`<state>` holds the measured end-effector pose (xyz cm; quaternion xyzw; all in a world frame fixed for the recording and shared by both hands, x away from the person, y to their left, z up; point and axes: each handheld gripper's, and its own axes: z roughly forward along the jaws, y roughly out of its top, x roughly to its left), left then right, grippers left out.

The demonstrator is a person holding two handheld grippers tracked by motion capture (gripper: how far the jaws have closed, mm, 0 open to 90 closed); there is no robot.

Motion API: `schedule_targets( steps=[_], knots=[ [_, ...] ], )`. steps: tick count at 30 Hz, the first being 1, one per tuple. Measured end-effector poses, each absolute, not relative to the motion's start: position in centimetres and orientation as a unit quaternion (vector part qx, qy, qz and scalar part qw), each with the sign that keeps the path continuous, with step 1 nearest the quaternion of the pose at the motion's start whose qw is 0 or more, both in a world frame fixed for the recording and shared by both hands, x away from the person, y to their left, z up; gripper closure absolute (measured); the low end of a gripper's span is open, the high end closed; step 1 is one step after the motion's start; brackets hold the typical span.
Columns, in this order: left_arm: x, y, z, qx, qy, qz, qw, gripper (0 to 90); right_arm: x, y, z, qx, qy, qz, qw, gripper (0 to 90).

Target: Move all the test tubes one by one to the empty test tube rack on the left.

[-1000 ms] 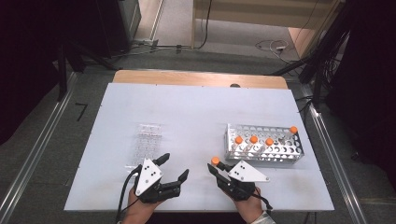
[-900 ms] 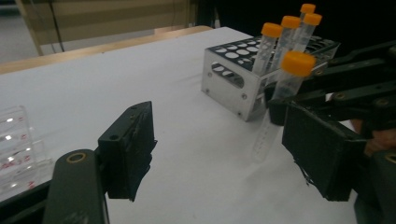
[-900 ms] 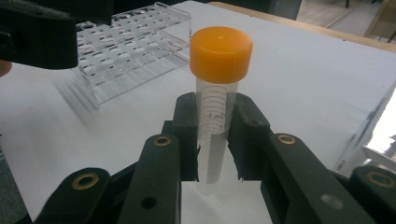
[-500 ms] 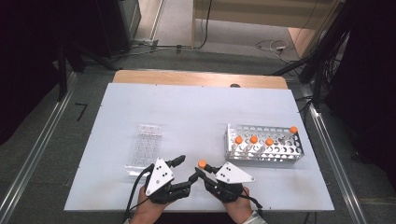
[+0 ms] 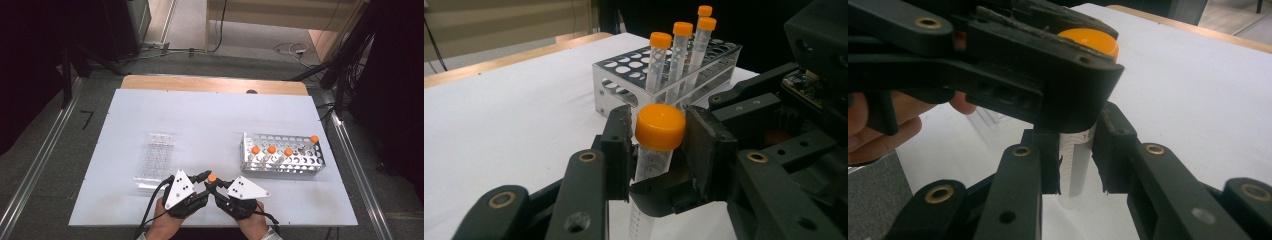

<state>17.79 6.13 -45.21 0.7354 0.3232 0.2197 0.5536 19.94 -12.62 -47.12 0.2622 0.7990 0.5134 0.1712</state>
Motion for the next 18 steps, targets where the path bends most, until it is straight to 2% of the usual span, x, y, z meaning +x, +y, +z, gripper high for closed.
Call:
schedule_targets(
  steps=[1,10,11,13,14,17,18],
  knots=[
    [17.77,6.1,-45.22,0.735,0.324,0.221,0.553,68.0,19.91,-12.59,-47.11,0.263,0.8,0.513,0.17,71.6],
    [17.78,6.13,-45.19,0.734,0.326,0.221,0.553,69.5,19.96,-12.64,-47.14,0.263,0.799,0.514,0.166,70.9],
    [17.76,6.2,-45.08,0.732,0.327,0.221,0.556,69.5,19.99,-12.66,-47.14,0.262,0.8,0.515,0.164,66.3],
    [17.74,6.24,-45.02,0.732,0.327,0.222,0.556,69.6,20.04,-12.68,-47.15,0.261,0.801,0.515,0.162,64.8],
    [17.74,6.29,-44.96,0.731,0.327,0.223,0.556,69.6,20.11,-12.71,-47.19,0.26,0.801,0.516,0.158,57.3],
    [17.75,6.55,-44.78,0.728,0.328,0.224,0.559,69.7,20.24,-12.74,-47.15,0.266,0.801,0.515,0.15,43.0],
    [17.75,6.61,-44.73,0.726,0.33,0.224,0.56,69.7,20.24,-12.74,-47.15,0.266,0.801,0.515,0.15,43.0]
  ],
)
